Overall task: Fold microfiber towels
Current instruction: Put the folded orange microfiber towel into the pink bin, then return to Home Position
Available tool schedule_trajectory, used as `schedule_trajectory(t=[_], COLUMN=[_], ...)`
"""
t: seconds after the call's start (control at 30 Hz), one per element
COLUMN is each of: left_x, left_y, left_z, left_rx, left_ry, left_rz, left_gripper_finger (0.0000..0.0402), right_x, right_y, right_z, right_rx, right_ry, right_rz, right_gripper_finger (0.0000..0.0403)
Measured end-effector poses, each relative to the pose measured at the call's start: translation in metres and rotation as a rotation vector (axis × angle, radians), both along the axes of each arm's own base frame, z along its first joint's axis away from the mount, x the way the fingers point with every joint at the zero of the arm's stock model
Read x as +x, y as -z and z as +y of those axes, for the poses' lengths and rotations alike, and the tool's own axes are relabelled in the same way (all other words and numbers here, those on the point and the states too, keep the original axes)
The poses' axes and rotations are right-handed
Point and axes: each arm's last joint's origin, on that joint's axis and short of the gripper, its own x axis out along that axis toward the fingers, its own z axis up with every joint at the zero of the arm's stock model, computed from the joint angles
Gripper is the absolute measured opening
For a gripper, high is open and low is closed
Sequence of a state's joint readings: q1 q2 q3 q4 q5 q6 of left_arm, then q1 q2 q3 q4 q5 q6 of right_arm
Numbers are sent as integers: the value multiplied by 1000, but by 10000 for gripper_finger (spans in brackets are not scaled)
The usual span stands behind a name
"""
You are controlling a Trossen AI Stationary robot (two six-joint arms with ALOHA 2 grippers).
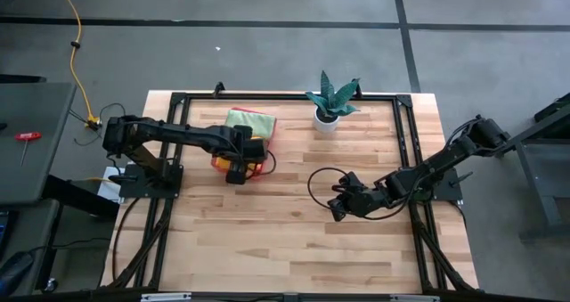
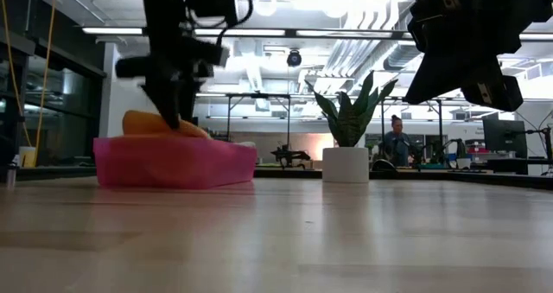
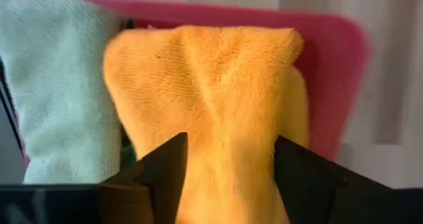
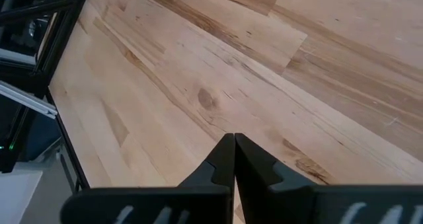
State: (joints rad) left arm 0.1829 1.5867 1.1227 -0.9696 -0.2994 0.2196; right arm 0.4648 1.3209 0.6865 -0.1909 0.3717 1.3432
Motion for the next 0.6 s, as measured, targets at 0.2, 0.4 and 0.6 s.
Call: schedule_trajectory(t=[0.2,0.4,0.6], left_x=[6,-3,-39], left_y=[-41,-82,-121], left_z=[-2,-4,-23], left_rx=[-91,-169,-257], left_ry=[-12,-127,-168], left_rz=[-20,-282,-907], left_gripper_finger=[240,242,224], right_x=[0,-1,-8], right_y=[0,-4,-23], right_z=[0,-2,-9], right_rx=[-20,-73,-187], right_ry=[-19,-26,-16], right_rz=[1,-22,-116], right_gripper_finger=[0,0,0])
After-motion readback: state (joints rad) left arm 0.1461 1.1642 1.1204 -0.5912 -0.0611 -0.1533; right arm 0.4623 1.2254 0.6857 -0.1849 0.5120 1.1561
